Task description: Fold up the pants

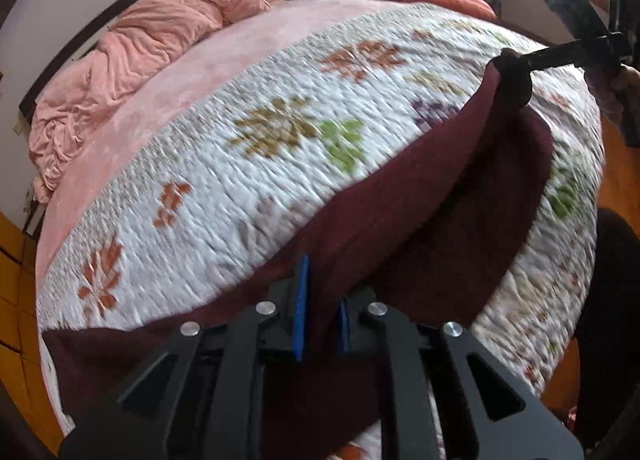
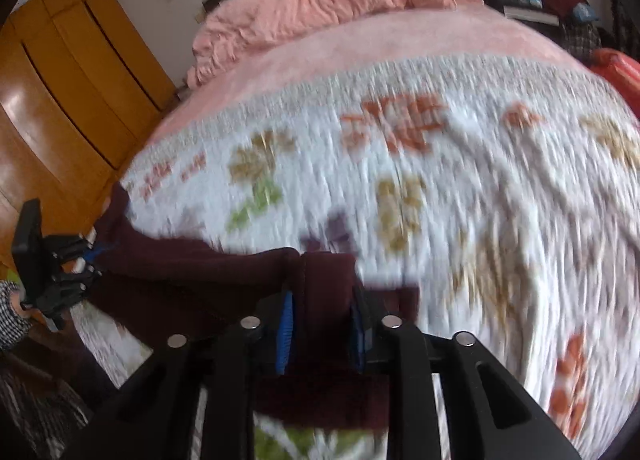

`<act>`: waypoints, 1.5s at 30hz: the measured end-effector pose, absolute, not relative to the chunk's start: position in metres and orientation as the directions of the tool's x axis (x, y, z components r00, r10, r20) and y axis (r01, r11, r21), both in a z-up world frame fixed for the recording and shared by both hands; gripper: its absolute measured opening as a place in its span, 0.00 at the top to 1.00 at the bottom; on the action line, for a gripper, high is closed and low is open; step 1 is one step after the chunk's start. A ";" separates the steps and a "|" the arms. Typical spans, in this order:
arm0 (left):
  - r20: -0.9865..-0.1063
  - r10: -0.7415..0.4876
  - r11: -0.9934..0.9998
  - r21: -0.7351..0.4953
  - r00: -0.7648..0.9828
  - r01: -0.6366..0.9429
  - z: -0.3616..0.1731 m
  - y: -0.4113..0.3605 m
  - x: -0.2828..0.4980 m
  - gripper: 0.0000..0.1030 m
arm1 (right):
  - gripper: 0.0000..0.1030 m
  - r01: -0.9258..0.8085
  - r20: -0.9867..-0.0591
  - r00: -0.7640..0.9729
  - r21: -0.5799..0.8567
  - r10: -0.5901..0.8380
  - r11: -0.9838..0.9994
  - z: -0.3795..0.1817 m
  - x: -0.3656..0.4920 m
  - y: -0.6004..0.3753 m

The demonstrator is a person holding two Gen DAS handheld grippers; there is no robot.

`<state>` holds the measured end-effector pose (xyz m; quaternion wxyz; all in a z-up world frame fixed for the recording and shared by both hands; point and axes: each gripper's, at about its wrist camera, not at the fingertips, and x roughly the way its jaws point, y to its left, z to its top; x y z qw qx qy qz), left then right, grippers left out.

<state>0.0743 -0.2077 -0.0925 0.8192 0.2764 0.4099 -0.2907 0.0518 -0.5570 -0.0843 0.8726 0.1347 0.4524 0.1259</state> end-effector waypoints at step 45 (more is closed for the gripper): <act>-0.868 -0.240 0.723 0.140 0.436 0.676 -0.142 -0.230 0.050 0.73 | 0.82 0.201 -0.850 0.428 0.420 0.306 0.885 -0.111 0.004 -0.569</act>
